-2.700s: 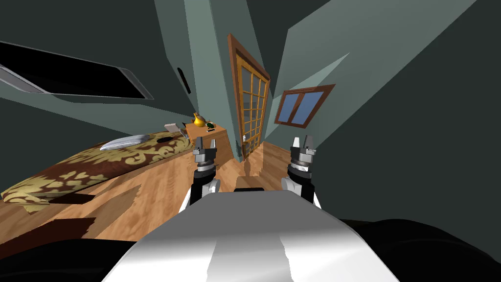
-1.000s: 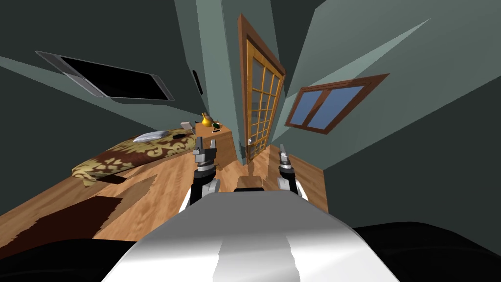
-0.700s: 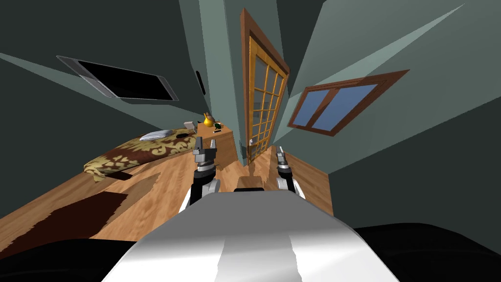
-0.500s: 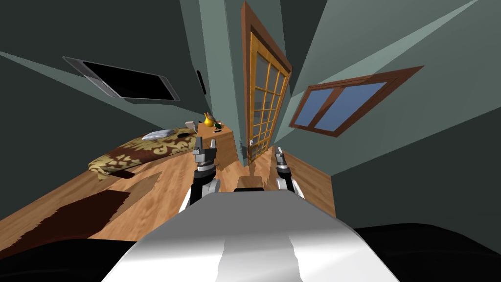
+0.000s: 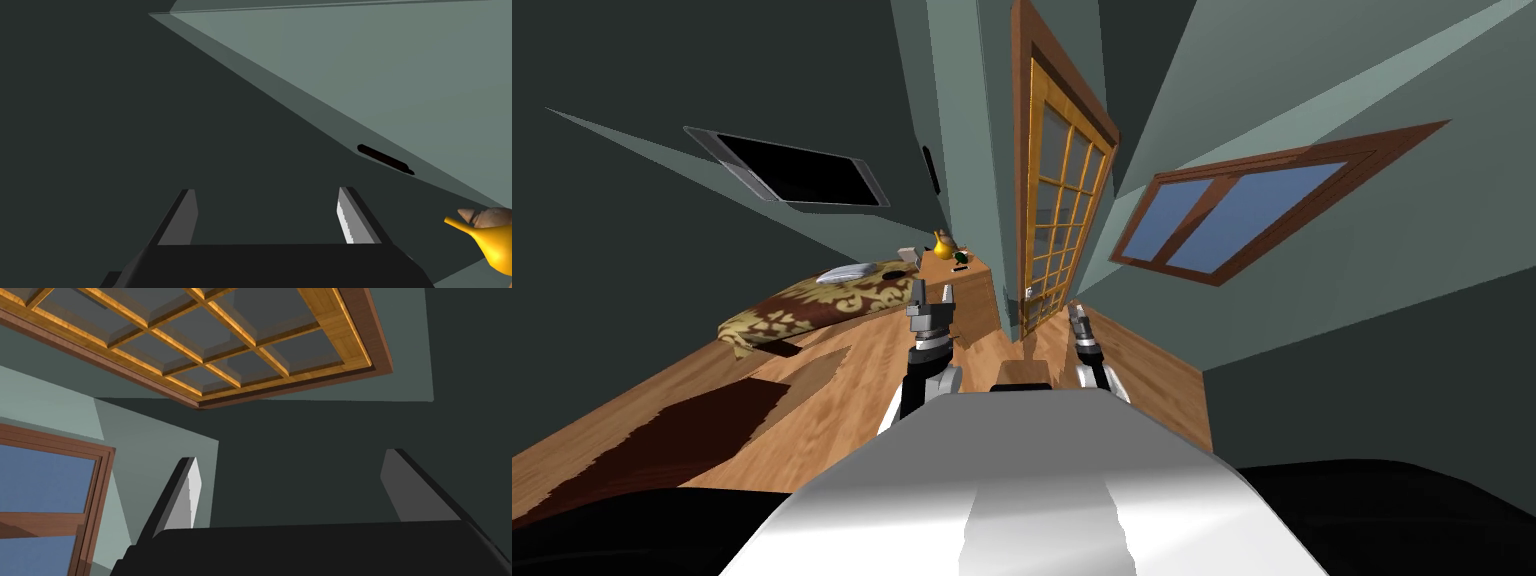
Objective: Pull the door open
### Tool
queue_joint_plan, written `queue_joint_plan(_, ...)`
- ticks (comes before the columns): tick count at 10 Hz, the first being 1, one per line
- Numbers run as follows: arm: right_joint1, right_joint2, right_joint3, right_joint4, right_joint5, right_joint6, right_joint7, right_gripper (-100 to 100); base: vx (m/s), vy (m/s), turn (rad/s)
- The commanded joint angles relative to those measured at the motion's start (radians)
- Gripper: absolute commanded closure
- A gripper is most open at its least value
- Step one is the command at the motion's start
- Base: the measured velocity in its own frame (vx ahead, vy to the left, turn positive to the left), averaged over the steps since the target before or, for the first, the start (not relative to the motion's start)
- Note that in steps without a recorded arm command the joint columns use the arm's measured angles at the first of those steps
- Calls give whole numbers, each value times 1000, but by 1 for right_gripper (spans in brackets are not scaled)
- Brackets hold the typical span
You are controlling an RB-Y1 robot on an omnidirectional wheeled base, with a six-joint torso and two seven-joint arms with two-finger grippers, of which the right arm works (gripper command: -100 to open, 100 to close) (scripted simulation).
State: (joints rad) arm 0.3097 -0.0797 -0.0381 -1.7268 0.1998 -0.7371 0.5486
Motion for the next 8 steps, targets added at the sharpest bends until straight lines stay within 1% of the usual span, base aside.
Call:
queue_joint_plan(1,-19,-4,-2,50,16,-11,33,-100,92,-16,131)
queue_joint_plan(5,-61,-17,-9,184,58,-40,114,-100,92,-31,116)
queue_joint_plan(6,-61,-17,-9,195,58,-40,114,-100,65,-27,41)
queue_joint_plan(8,-82,-23,-12,262,79,-54,155,-100,58,-25,92)
